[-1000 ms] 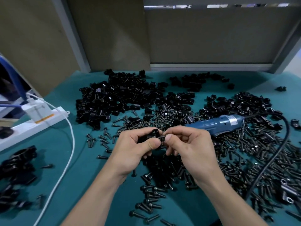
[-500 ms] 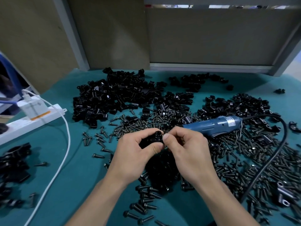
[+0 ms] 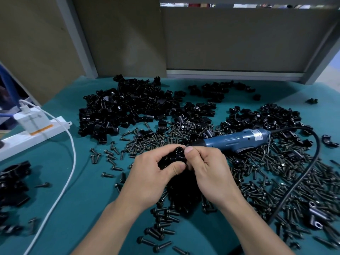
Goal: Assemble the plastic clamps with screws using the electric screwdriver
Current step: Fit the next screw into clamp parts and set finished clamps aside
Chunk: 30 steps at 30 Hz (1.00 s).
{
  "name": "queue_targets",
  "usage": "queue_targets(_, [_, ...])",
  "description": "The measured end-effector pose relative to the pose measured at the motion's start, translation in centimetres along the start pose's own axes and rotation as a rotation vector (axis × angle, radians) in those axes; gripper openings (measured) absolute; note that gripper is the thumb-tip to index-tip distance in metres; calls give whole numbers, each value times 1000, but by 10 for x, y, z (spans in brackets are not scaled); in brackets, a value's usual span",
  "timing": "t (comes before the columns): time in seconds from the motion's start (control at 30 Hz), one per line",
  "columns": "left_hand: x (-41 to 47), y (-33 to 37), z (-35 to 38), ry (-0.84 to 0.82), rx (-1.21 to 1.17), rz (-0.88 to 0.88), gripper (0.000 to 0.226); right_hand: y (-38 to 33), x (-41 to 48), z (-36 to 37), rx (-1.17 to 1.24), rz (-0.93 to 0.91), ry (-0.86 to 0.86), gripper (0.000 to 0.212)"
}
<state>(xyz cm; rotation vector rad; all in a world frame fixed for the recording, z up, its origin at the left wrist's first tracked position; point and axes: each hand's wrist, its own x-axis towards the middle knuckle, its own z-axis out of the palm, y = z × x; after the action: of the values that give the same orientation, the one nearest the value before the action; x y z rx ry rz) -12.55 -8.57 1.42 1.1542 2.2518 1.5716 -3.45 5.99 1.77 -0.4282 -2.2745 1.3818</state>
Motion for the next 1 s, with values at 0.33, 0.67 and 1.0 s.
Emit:
queue_targets(0.33, [4,0,2,-44,-83,6,31,0,2,-5,-26,-49,-27,47])
queue_targets(0.67, [3,-2,2,-41,-40,-19,27,-2,-1,-6,-93,-3,-15,54])
queue_targets(1.0, [2,-7,5,-6,-7,-54,30,-2,1,-3,-154,9,-30,42])
